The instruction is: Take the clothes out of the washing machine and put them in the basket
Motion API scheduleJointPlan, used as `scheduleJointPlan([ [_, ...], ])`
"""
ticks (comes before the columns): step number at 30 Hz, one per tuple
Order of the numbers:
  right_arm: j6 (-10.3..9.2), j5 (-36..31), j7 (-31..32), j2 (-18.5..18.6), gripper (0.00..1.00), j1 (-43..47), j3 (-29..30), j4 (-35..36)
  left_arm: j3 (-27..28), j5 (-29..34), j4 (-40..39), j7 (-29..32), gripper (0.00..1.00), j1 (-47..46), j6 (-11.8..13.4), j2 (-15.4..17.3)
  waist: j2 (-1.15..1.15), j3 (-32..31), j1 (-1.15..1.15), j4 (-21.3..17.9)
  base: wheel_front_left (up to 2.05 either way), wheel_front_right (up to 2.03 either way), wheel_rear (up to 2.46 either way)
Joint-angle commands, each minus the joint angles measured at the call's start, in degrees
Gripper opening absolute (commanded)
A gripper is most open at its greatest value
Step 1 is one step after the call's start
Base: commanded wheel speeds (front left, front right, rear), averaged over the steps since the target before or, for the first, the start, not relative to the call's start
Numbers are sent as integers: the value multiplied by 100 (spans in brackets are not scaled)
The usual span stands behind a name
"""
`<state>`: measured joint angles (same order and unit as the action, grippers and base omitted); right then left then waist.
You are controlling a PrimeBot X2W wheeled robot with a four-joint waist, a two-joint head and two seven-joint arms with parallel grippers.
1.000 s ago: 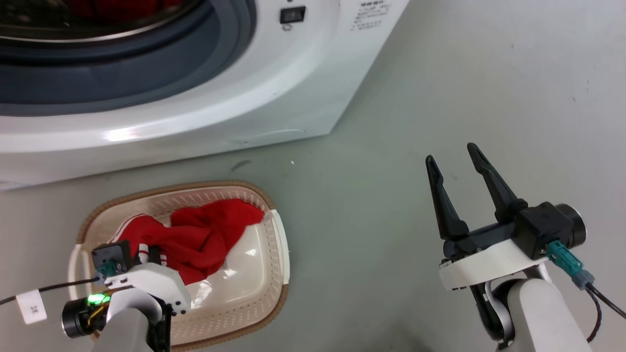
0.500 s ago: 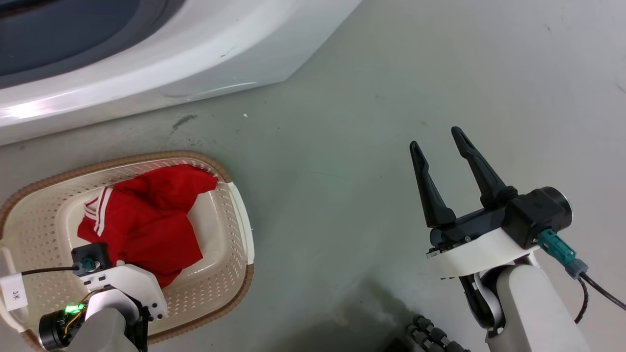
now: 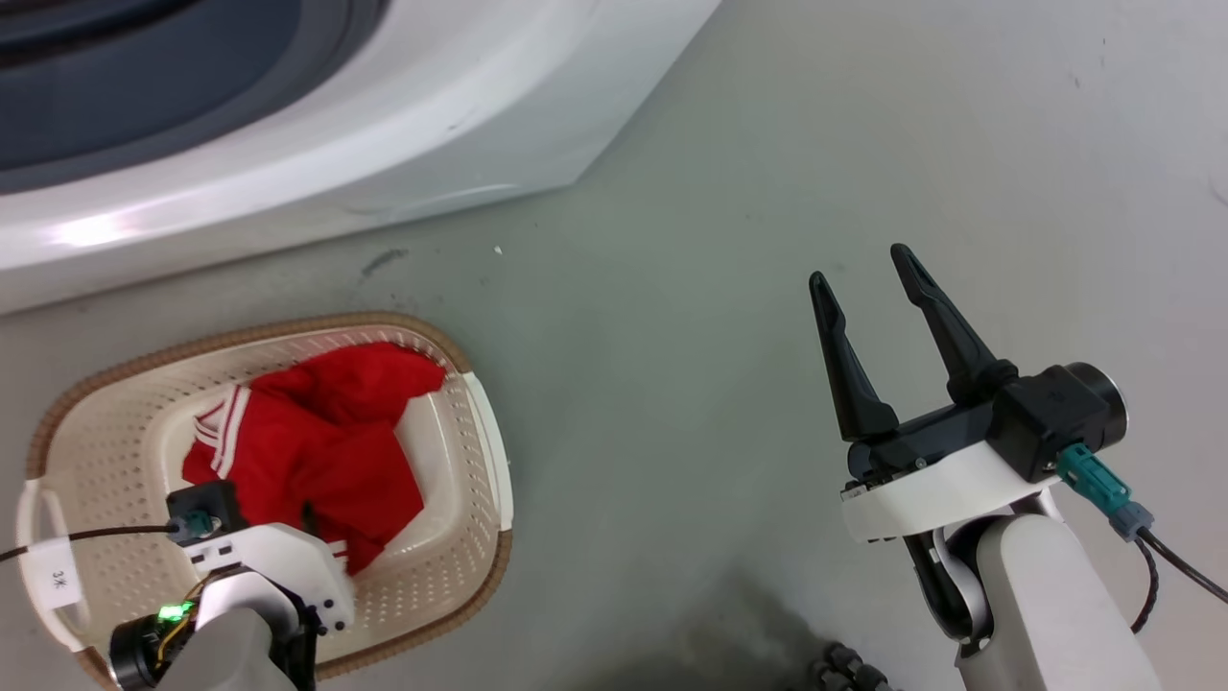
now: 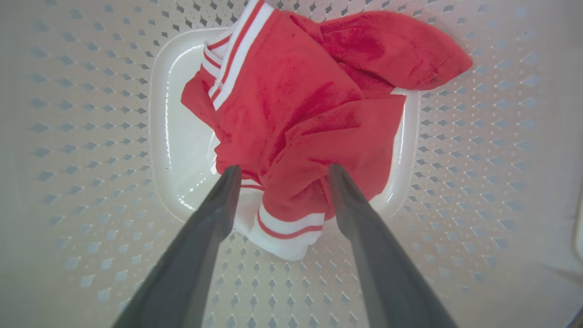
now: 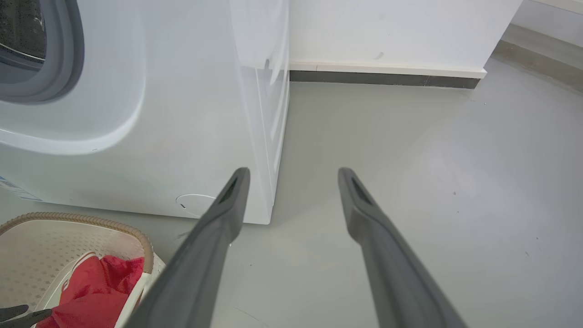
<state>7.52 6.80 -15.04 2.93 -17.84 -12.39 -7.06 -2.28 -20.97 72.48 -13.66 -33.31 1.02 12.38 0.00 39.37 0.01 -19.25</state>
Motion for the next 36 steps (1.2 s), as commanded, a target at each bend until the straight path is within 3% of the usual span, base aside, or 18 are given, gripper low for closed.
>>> scheduleJointPlan([
  [1, -5, -55, -17, -10, 100, 18, 35, -10, -1, -41, 20, -57, 100, 66, -17, -45, 0, -326, -1, 130, 0, 0, 0],
  [7, -5, -213, -15, -9, 100, 243, 163, -114, 12, -57, -247, -155, 100, 319, -63, -278, 0, -1150, -1, 422, 0, 0, 0],
  [16, -5, -494, 94, -8, 100, 692, 350, -161, 137, 278, -1797, -153, 100, 1111, 45, -610, 0, -2109, -1, 974, 0, 0, 0],
  [27, -5, -687, 353, -7, 100, 1146, 674, 72, 61, 946, -3757, -154, 100, 1871, -72, -855, 0, -2804, -1, 1455, 0, 0, 0],
  [36, -5, -730, 543, -8, 100, 1420, 795, 273, -59, 1251, -4907, -155, 100, 1831, -147, -906, 0, -3142, -1, 1555, 0, 0, 0],
])
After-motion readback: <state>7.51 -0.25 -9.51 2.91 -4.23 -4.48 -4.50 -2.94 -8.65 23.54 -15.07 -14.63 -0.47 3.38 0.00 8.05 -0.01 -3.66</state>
